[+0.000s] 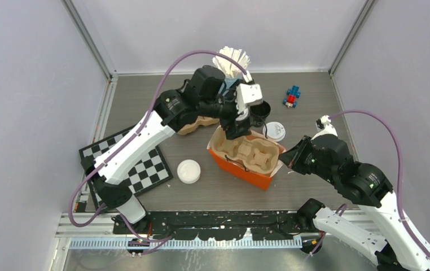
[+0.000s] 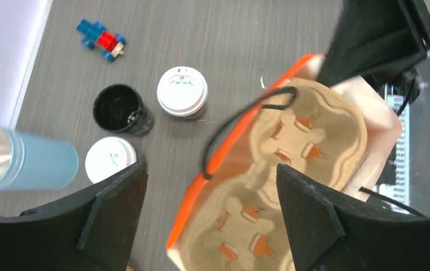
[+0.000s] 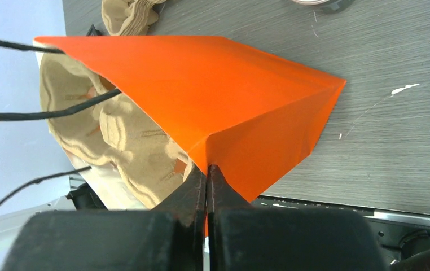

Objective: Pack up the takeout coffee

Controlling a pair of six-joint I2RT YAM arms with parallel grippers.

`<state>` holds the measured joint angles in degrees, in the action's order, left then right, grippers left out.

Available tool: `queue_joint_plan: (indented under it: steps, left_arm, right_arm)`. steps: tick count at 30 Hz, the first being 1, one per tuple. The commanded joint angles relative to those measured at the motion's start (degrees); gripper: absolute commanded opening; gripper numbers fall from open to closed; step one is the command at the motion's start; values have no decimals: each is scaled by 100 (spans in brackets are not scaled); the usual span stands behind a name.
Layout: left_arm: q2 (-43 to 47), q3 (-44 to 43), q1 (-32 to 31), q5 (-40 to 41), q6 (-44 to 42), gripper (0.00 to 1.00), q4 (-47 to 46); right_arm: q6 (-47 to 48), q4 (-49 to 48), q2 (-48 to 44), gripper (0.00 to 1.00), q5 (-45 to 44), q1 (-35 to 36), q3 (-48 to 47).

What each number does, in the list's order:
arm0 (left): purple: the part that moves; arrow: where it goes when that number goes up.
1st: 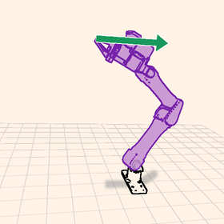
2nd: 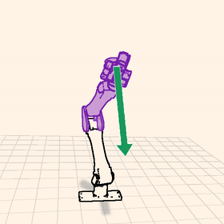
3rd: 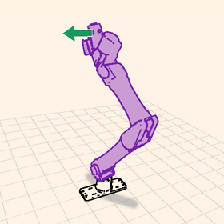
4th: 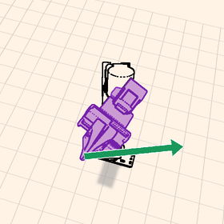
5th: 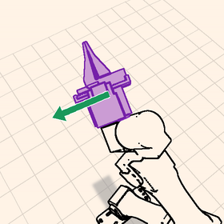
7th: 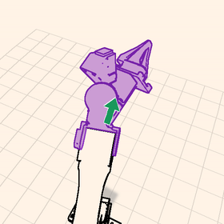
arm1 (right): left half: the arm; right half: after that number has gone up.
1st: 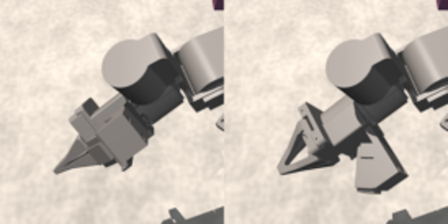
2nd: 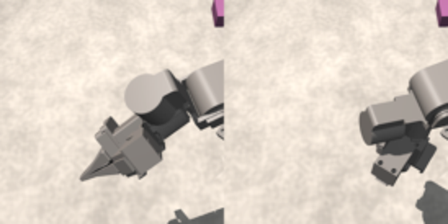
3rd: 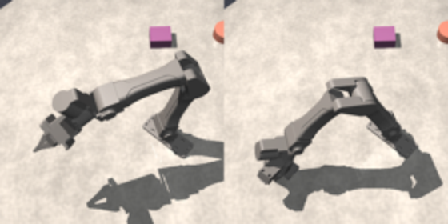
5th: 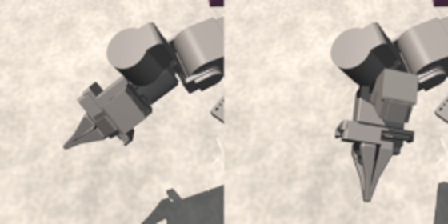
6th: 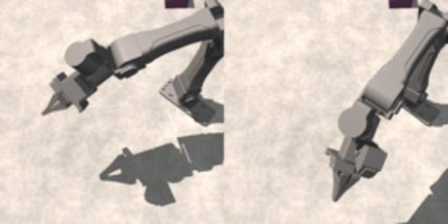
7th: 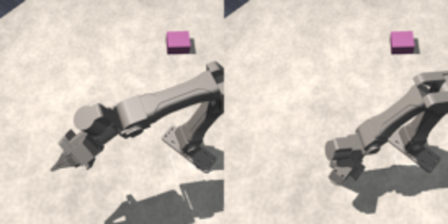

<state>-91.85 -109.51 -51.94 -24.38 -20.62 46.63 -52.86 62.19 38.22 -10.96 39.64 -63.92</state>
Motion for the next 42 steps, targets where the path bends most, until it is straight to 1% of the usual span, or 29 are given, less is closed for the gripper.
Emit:
queue_joint_plan:
  steps: [1,2,3,4,6,8,11,14,17,18,22,24,26,29,32,35,38,42]
  left_arm:
    - [-184,-911,314,496,1122,81,973]
    - [-188,-924,448,488,1317,76,1075]
    - [-125,-786,573,473,1541,73,1034]
    - [-40,-620,697,475,1816,73,935]
    - [192,-192,957,491,2346,74,691]
    - [414,178,1144,477,2699,75,503]
    - [642,578,1222,661,3025,76,408]
    - [687,784,1232,741,3271,75,540]
    - [584,777,1234,585,3443,67,841]
    - [574,766,1237,536,3487,66,919]
    - [678,742,1239,471,3582,67,934]
    - [760,702,1267,653,3659,68,900]
    - [814,671,1321,866,3692,69,908]
    - [843,708,1457,1058,3847,66,806]
    - [789,603,1579,901,4110,62,666]
    - [767,567,1600,801,4408,60,573]
    - [810,793,1599,559,4585,59,327]
    - [818,984,1599,433,4584,58,209]
  right_arm:
    - [-7,-77,-2,9,77,11,2]
    - [-35,-14,-25,13,15,11,2]
    - [-43,30,-51,14,-46,15,-4]
    - [-49,78,-73,15,-112,13,-29]
    - [-49,203,-66,19,-207,13,-121]
    - [-32,331,-2,22,-242,16,-248]
    - [-49,545,113,29,-307,10,-485]
    - [-87,804,203,32,-451,12,-806]
    - [-59,974,319,32,-533,17,-1117]
    - [-12,997,363,31,-511,12,-1217]
    - [257,941,717,30,-388,16,-1734]
    - [435,827,932,30,-358,14,-2014]
    - [715,516,1131,30,-283,12,-2204]
    - [1332,-54,1431,30,-158,10,-2207]
    - [1822,-520,1807,29,-218,15,-2276]
    - [2206,-821,2175,28,-84,14,-2425]
    - [2398,-909,2511,28,101,9,-2538]
    - [2536,-1348,2597,27,616,28,-2155]
